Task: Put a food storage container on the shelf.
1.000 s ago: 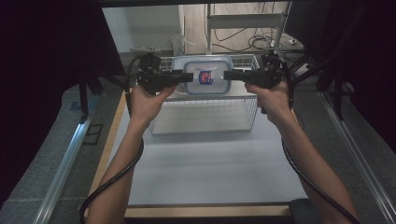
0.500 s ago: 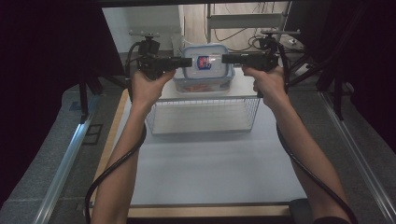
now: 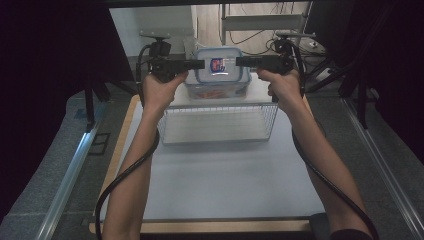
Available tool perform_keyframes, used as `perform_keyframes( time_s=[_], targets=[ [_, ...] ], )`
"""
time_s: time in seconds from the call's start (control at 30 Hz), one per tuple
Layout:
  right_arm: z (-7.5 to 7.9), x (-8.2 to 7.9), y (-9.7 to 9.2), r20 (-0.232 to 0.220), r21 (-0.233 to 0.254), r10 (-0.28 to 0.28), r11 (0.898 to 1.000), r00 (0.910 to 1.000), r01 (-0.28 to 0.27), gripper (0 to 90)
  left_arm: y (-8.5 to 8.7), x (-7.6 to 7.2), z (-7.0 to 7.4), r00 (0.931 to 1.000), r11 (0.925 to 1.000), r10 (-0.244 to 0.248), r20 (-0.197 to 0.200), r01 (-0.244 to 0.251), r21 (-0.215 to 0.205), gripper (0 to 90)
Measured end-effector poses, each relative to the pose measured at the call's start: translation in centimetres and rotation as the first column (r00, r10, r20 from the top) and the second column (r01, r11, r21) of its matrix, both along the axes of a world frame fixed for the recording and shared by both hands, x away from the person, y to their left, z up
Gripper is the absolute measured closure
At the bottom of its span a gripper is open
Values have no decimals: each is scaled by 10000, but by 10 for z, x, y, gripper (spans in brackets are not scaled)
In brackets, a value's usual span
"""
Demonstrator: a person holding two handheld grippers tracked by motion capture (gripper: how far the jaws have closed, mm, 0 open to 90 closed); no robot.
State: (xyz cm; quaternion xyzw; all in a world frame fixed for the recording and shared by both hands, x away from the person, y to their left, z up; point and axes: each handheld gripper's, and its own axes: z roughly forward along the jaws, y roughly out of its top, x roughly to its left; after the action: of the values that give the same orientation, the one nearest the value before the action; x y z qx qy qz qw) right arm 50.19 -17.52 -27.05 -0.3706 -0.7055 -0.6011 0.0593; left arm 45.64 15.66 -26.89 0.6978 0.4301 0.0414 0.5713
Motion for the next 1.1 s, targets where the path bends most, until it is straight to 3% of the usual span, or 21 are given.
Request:
perform_keyframes(
  time_s=[0.13, 0.3, 0.5, 0.57, 0.67, 0.9, 1.1],
  targets=[
    [1, -1, 2, 384, -515, -349, 9980, 9987, 368, 554, -2, 2, 0, 9999, 9998, 111, -29, -110, 164, 499],
    [5, -1, 11, 831, -1052, -647, 9917, 9944, 733, 525, -4, 6, -1, 9997, 9999, 161, -170, -160, 31, 479],
    [6, 0, 16, 891, -1196, -814, 9886, 9927, 917, 518, -3, 10, -2, 9993, 9996, 270, -265, -272, -87, 466],
    [4, 0, 17, 835, -1192, -792, 9889, 9934, 889, 508, -4, 10, -2, 9982, 9983, 571, -161, -569, 139, 442],
    [2, -2, 17, 972, -1283, -872, 9867, 9914, 994, 506, -4, 10, -3, 9976, 9980, 632, -287, -630, 79, 392],
    [3, -6, 13, 1087, -1190, -872, 9878, 9902, 1001, 504, 3, 3, 1, 9931, 9930, 1082, 453, -1102, 433, 366],
    [4, -12, 7, 1500, -1235, -821, 9872, 9853, 1011, 501, 5, -19, 5, 9865, 9855, 927, 1348, -1103, 1293, 446]
  ],
)
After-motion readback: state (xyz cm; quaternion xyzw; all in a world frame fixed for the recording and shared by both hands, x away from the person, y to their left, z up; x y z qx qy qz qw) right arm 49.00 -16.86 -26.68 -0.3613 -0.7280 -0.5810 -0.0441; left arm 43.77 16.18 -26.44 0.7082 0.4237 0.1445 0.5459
